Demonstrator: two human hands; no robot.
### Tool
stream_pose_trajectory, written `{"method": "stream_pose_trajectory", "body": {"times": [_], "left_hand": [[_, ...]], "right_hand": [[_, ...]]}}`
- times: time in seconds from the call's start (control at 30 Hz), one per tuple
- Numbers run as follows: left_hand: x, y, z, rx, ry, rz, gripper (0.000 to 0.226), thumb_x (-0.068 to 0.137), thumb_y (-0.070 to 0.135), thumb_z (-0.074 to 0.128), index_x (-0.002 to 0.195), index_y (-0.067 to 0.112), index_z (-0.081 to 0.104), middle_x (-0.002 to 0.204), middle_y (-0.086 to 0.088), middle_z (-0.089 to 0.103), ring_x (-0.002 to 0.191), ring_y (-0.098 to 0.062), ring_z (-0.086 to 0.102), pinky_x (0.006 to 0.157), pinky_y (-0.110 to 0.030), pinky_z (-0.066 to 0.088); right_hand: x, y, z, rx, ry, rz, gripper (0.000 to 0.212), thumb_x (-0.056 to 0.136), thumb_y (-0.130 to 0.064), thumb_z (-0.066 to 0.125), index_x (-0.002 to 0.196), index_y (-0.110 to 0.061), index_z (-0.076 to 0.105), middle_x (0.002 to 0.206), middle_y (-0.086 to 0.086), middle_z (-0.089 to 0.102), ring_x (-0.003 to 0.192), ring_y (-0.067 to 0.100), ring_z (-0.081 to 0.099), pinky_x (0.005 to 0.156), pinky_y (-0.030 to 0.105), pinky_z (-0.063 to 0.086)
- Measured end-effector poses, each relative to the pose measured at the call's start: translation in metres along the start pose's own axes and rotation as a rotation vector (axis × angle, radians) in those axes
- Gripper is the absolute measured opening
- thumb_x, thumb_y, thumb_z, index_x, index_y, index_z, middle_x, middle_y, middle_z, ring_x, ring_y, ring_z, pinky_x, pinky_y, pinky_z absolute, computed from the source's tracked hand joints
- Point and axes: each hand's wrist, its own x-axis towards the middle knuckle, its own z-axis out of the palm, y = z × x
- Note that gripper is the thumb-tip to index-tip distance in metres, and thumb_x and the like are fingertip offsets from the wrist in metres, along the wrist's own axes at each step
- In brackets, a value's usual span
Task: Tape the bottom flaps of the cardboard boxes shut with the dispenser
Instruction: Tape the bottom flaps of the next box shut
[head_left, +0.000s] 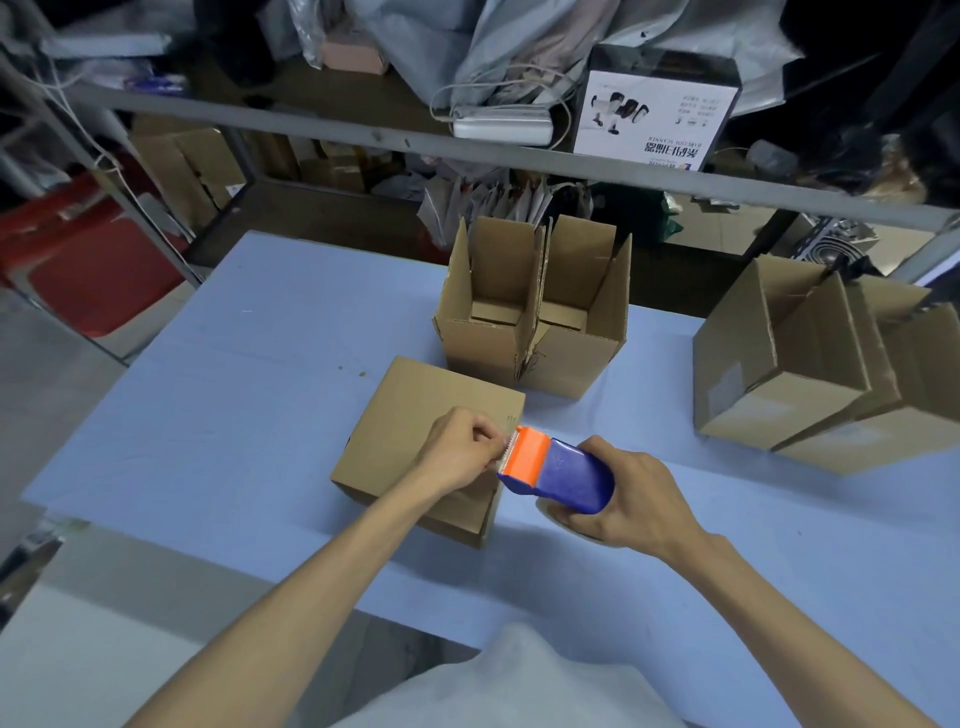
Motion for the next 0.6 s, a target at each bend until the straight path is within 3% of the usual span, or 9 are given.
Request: {"method": "stream_pose_trajectory", "body": {"times": [0.17,0.27,0.43,0.6], "left_hand": [[-0.003,-0.012,0.014,0.062,0.119,-0.066,0.014,0.088,0.015,0.066,0.074,0.016,0.066,0.074,0.001,0.065,0.072,-0.015,0.061,0.066,-0.028,0.05],[-0.005,-0.025,0.004,0.074,0.21,-0.129,0.015,0.085,0.017,0.069,0.071,0.018,0.064,0.072,0.002,0.063,0.072,-0.017,0.062,0.065,-0.025,0.049],[-0.009,-0.047,-0.015,0.133,0.192,-0.171,0.015,0.085,0.019,0.068,0.07,0.017,0.066,0.078,-0.004,0.071,0.082,-0.023,0.068,0.075,-0.03,0.052],[-0.009,-0.05,-0.011,0.101,0.124,-0.136,0.015,0.087,0.025,0.066,0.073,0.019,0.066,0.066,0.004,0.064,0.077,-0.018,0.066,0.067,-0.025,0.048]], "right_hand": [[-0.001,0.005,0.004,-0.052,-0.035,-0.028,0.047,0.062,-0.06,0.074,0.092,-0.03,0.056,0.068,-0.015,0.058,0.056,0.012,0.052,0.052,0.019,0.041],[-0.013,0.011,0.004,-0.066,-0.035,0.023,0.045,0.062,-0.061,0.073,0.089,-0.03,0.055,0.067,-0.014,0.059,0.057,0.014,0.053,0.053,0.024,0.046],[-0.036,0.026,0.004,-0.081,-0.075,0.047,0.044,0.058,-0.061,0.072,0.087,-0.033,0.054,0.066,-0.018,0.057,0.056,0.01,0.052,0.05,0.013,0.036],[-0.033,0.026,0.002,-0.093,-0.113,0.062,0.053,0.053,-0.072,0.066,0.089,-0.036,0.052,0.065,-0.023,0.051,0.053,0.001,0.047,0.051,0.011,0.029]]}}
